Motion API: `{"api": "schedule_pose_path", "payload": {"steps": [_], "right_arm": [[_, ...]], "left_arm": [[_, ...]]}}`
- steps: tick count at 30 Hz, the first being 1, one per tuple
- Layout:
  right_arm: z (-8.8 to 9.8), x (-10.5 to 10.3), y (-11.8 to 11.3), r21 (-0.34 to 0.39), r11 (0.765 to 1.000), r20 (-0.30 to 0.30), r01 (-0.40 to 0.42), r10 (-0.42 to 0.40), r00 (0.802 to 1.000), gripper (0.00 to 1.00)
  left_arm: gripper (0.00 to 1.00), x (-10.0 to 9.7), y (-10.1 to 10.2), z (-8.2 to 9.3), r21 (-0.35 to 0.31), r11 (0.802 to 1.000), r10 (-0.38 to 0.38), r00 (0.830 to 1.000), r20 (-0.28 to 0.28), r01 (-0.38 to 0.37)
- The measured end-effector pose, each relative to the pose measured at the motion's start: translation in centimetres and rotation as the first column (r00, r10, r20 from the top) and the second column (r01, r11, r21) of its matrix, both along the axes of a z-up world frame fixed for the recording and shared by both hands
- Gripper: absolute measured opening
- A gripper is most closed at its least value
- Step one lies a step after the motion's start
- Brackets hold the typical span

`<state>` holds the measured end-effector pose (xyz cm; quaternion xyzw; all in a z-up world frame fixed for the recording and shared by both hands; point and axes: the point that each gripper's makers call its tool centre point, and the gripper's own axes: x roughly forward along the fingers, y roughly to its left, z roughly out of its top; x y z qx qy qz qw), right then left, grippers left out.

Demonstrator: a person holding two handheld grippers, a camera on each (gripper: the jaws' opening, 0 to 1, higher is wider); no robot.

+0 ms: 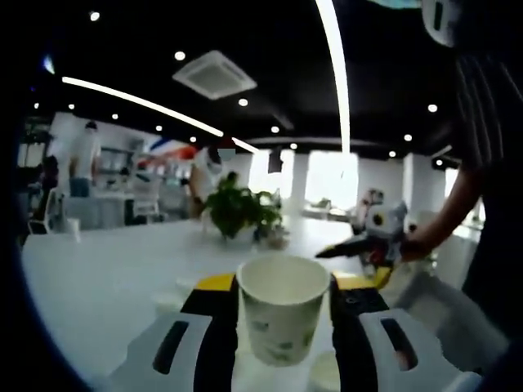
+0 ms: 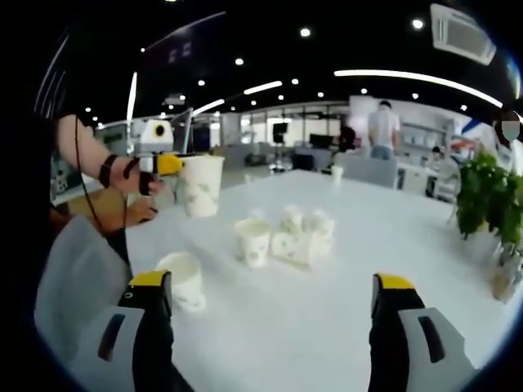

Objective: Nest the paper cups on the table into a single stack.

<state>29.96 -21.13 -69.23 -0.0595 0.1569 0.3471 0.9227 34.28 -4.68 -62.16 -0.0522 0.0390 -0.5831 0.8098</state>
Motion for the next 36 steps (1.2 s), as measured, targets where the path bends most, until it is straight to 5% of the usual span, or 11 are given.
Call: {"api": "schedule_pose_path", "payload": {"steps": [36], "right_arm": [[-0.7, -1.3, -0.4, -0.007, 1.0, -0.033, 0.03, -0.03, 0.999, 0.99]], "left_arm": [[0.42, -4.7, -2.6, -3.7, -0.019, 0.995, -0.097, 0.993, -0.063, 0.096]]}}
